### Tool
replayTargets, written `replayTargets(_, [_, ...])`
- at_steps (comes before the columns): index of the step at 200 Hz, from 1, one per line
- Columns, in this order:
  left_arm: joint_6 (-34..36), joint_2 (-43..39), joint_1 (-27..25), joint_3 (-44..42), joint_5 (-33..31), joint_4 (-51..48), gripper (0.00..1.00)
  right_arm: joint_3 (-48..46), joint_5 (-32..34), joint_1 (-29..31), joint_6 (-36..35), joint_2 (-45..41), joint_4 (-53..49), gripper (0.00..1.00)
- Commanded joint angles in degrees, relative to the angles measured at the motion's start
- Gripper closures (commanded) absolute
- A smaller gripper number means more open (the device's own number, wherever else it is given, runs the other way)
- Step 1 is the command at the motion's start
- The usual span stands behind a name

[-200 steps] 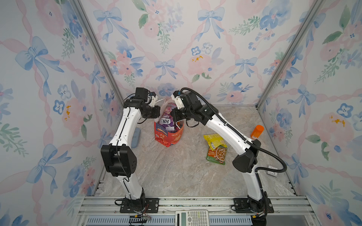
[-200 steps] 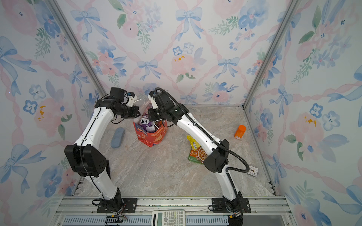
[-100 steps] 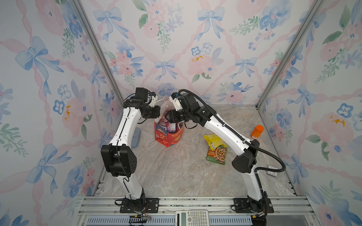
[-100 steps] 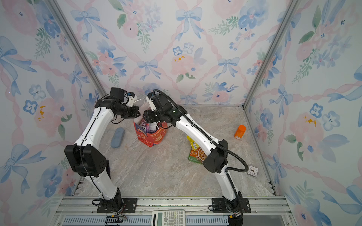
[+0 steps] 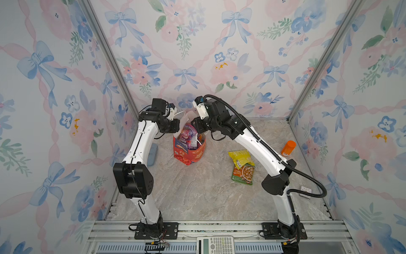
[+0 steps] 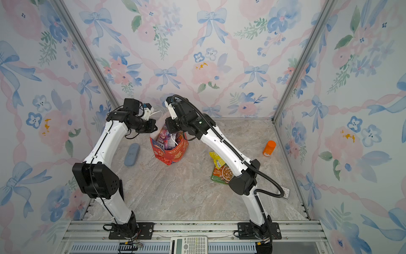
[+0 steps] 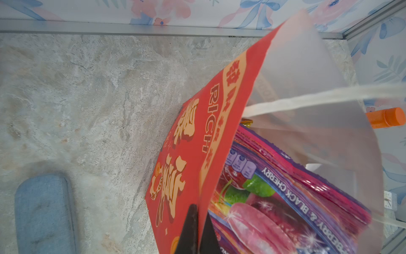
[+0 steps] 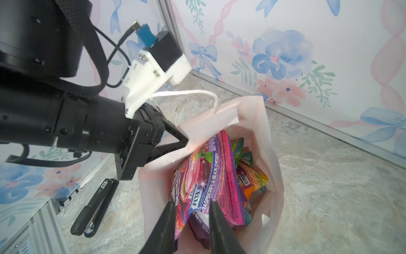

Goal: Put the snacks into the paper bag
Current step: 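Lower the pink Fox's packet into the bag and open the right gripper, then withdraw the right gripper and lower it onto the yellow cracker packet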

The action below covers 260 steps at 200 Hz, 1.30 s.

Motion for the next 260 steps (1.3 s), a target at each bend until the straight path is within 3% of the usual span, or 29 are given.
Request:
replayTargets(1, [-0.5, -1.3, 0.2, -0.8, -0.4, -2.0, 1.00, 3.2, 0.1, 1.0, -1.2, 4.3, -4.1, 0.72])
replayTargets(93, [-0.5, -1.4, 0.2, -0.9, -0.5, -2.0, 1.00, 4.0, -0.1, -0.1, 0.5, 14.0, -6.2, 0.73])
replayTargets(148, [-0.5, -1.4, 0.2, -0.9, -0.5, -2.0, 1.00, 8.1, -0.3, -1.3, 1.3, 14.5, -6.2, 0.65])
replayTargets(180, [-0.5, -1.4, 0.2, -0.9, -0.5, -2.0, 1.00, 8.3, -0.8, -1.3, 0.4, 8.4, -4.5, 0.58])
replayTargets(204, [-0.5, -1.3, 0.3, -0.9, -0.4, -2.0, 1.00, 4.7, -1.1, -1.4, 0.0, 1.1, -1.0, 0.47])
replayTargets(241, [-0.5, -1.4, 0.3, -0.8, -0.5, -2.0, 1.00, -13.2, 2.3, -3.0, 0.7, -13.3, 9.6, 0.27])
replayTargets(260, [-0.5, -1.4, 0.2, -0.9, -0.3, -1.9, 1.00, -25.3, 3.3, -5.4, 2.9, -20.7, 15.0, 0.22])
